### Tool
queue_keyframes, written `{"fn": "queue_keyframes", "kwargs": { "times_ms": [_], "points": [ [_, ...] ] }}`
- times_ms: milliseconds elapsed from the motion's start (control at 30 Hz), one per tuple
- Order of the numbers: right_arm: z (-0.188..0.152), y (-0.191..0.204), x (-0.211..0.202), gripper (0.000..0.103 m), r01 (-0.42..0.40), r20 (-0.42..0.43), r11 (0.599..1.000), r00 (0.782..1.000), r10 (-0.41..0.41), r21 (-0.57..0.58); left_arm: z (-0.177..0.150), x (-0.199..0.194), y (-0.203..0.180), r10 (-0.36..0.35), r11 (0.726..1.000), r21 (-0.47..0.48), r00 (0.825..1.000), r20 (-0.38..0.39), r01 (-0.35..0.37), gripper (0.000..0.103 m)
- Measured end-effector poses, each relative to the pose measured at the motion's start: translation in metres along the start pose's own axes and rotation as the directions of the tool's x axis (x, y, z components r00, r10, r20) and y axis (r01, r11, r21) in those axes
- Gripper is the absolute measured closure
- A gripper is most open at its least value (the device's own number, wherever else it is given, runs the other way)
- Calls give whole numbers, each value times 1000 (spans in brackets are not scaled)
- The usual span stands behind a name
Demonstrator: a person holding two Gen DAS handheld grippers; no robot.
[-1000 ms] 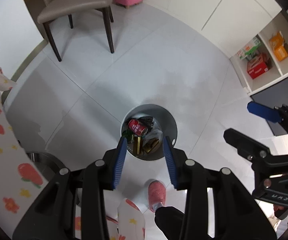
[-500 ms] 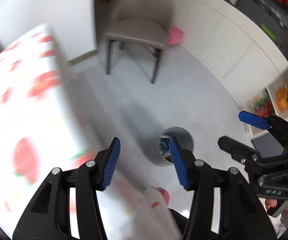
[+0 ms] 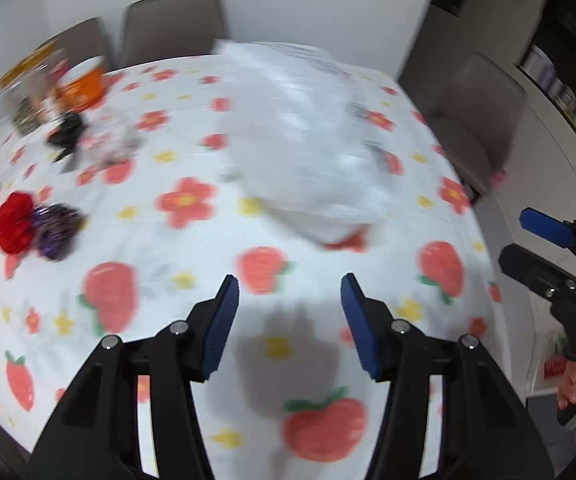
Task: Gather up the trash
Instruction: 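Swing both open tools back over the table, then grasp the white plastic bag with the right tool while the left tool lowers toward the clear cup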
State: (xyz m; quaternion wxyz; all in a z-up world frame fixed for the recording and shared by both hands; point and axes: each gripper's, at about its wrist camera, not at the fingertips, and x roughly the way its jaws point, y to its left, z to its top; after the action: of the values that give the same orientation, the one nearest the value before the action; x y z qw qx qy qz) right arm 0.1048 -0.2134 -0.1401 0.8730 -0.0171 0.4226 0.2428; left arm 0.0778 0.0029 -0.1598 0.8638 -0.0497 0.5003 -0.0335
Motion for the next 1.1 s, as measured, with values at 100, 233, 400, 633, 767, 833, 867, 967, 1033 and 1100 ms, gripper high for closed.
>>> {"fn": "queue_keyframes", "kwargs": {
  "times_ms": [100, 233, 400, 633, 767, 833, 867, 967, 1033, 1100],
  "points": [
    [26, 49, 18, 25, -43, 4, 997, 999, 43, -58, 0, -13, 56, 45, 997, -62, 999, 18, -44, 49],
    [50, 101, 38, 25, -76, 2, 990, 997, 77, -121, 2, -19, 118, 95, 989, -113, 995, 20, -92, 49],
    [71, 133, 54, 25, -60, 9, 986, 998, 62, -157, 12, -19, 167, 146, 983, -116, 989, 39, -141, 49],
    [102, 119, 66, 19, 69, 51, 988, 997, -62, -141, 34, -6, 203, 179, 982, -70, 982, 59, -175, 48],
    [113, 102, 77, 18, 140, 53, 983, 990, -134, -119, 40, 8, 209, 173, 984, -52, 984, 50, -170, 45],
    [117, 94, 82, 18, 158, 45, 981, 987, -153, -110, 43, 14, 212, 174, 984, -50, 984, 45, -172, 45],
    [118, 91, 84, 18, 164, 43, 980, 986, -161, -109, 45, 16, 213, 173, 984, -51, 984, 43, -171, 45],
    [122, 85, 89, 17, 185, 36, 977, 983, -182, -111, 49, 15, 214, 171, 985, -43, 984, 47, -169, 45],
    [124, 80, 95, 16, 194, 23, 975, 981, -192, -106, 53, 16, 215, 171, 985, -30, 984, 49, -170, 44],
    [125, 76, 104, 16, 197, 4, 975, 980, -198, -102, 57, 17, 216, 172, 985, -24, 984, 52, -171, 43]
  ]
}}
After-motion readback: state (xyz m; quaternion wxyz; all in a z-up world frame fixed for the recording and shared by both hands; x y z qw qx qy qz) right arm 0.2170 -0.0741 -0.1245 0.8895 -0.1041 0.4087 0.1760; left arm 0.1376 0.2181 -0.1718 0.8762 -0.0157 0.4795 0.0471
